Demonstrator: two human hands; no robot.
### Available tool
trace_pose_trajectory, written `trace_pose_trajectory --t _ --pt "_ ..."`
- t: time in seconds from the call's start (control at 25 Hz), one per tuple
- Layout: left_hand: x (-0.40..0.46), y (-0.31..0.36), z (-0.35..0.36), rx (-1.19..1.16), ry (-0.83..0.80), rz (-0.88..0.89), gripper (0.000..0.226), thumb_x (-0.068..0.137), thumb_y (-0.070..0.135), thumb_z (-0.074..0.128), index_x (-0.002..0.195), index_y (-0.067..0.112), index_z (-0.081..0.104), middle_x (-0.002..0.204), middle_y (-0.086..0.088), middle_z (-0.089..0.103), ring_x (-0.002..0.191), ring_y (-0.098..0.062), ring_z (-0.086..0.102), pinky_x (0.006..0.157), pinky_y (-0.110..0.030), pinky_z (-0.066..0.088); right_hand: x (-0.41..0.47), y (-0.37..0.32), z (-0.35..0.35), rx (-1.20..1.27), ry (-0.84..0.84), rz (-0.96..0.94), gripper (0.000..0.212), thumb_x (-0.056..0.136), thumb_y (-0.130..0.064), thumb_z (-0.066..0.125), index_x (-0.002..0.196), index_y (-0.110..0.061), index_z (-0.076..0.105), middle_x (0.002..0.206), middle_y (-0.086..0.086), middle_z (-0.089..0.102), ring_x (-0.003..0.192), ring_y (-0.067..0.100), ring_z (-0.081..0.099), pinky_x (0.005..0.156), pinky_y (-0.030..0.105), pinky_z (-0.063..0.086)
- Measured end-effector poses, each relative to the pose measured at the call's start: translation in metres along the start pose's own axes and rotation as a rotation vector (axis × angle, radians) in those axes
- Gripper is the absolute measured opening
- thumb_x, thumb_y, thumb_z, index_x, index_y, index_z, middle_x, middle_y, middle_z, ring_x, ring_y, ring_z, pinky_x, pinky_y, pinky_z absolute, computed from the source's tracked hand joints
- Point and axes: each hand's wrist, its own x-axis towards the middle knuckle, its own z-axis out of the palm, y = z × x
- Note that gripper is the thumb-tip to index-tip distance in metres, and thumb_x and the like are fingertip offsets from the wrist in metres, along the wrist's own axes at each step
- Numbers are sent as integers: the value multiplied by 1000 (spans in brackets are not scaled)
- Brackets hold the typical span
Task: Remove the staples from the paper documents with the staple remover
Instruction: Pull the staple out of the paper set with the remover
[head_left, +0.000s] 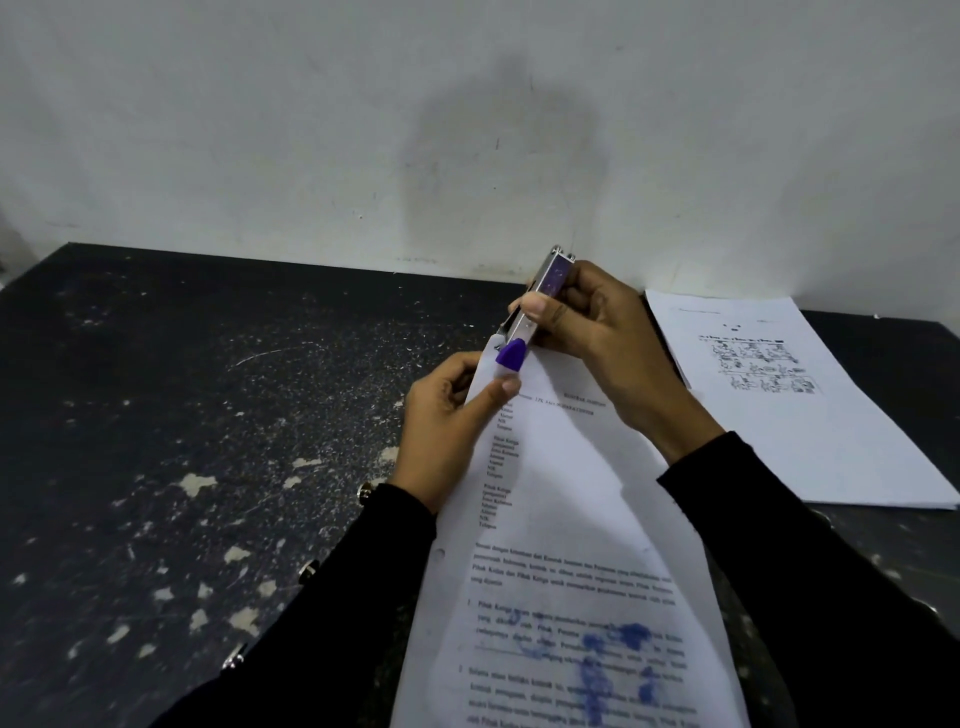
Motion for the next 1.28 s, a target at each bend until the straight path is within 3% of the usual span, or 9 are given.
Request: trace_pose_trajectory --t 0.4,0.6,0.72,0.8,0.88,0.96,1.04,1.16,1.28 --pt "-1 -1 0 -32 12 -24 15 89 11 65 102 4 66 97 -8 74 85 -18 71 73 -31 60 -9 -2 -22 78 277 11 12 96 -21 51 104 -18 59 85 0 65 80 14 64 71 24 55" --pt "-2 0 0 -94 18 -61 19 91 13 62 107 3 62 106 -16 72 95 -34 70 80 -45 59 -27 12 -42 -247 402 67 34 97 -34 46 73 -10 47 59 -1 46 51 5 44 50 17 37" --pt "-2 4 -1 -98 2 -78 18 92 14 61 107 5 61 107 -18 71 93 -33 70 81 -48 58 -42 28 -59 -541 441 113 49 92 -45 52 61 -10 36 60 7 38 63 22 46 60 33 36" --pt "-2 9 -2 -109 6 -75 17 92 14 60 106 5 61 106 -18 71 90 -30 69 81 -48 57 -52 32 -70 -597 465 132 46 86 -40 62 57 -19 34 63 4 38 68 26 46 62 31 32" --pt "-3 15 -3 -107 11 -54 16 92 13 60 105 4 61 102 -15 71 87 -26 70 79 -44 58 -60 30 -74 -472 441 203 38 83 -35 68 63 -15 44 67 7 48 70 30 51 61 32 39" --pt "-5 20 -4 -92 1 -31 16 92 13 60 106 4 61 100 -11 72 86 -22 71 76 -38 60 -68 28 -72 -235 383 323 29 82 -31 72 87 -8 55 95 16 61 86 32 58 74 41 50" --pt "-9 25 -4 -82 -3 -14 17 92 14 60 106 4 62 98 -8 73 85 -19 72 72 -32 60 -76 24 -71 -150 390 344 35 82 -26 73 103 -9 51 116 13 57 93 24 58 78 35 50" --pt "-13 40 -6 -101 17 -2 17 93 13 60 106 3 61 96 -8 73 81 -18 73 68 -30 59 -84 15 -73 -2 432 268 27 85 -15 71 101 -19 49 95 -3 60 84 4 59 68 16 52" --pt "-12 62 -7 -140 55 44 14 92 10 60 103 2 60 91 -11 71 75 -19 70 68 -35 59 -91 12 -73 97 372 267 26 83 -6 71 85 -18 48 79 -3 57 73 15 59 57 20 49"
